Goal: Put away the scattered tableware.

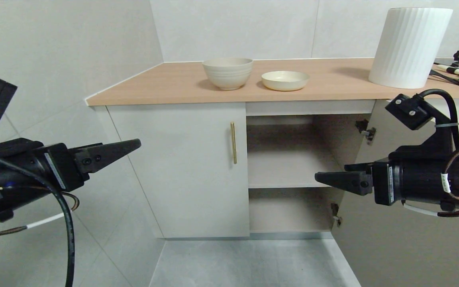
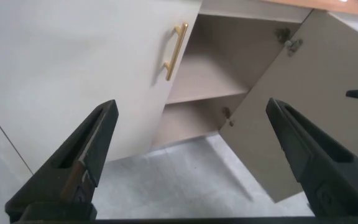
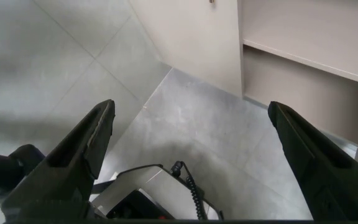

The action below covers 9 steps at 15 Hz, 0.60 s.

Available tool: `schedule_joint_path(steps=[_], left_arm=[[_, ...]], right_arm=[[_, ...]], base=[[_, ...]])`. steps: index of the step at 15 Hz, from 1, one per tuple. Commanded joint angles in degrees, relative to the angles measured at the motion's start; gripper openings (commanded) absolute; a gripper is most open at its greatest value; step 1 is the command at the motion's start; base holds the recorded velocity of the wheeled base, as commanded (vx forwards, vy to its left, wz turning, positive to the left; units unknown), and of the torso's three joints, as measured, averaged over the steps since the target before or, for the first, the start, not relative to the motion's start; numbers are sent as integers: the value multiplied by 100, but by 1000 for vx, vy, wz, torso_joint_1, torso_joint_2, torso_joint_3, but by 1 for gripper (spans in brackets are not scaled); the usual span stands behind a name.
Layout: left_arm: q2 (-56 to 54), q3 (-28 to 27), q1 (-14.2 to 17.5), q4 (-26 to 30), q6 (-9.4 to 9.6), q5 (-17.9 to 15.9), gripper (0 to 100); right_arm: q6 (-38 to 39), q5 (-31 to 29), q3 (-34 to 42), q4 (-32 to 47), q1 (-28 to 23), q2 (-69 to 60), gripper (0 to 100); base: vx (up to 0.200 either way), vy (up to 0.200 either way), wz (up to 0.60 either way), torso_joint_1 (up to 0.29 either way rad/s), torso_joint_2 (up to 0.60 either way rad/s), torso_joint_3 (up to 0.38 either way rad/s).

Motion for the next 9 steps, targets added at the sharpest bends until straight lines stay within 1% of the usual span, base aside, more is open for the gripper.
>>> schedule_joint_path(steps=[1,6,9], left_arm=[[9,-30,2,-1,8,3,100],[0,-100,11,52,25,3,100],[18,-100,11,52,25,3,100]], right_arm=[[-4,3,-3,-3,8,-22,100],[-4,12,14,-3,34,-14,100],[-4,12,23,5,69,-14,100]], base=[[0,0,0,0,0,0],[0,0,0,0,0,0],[200,0,0,2,5,-1]])
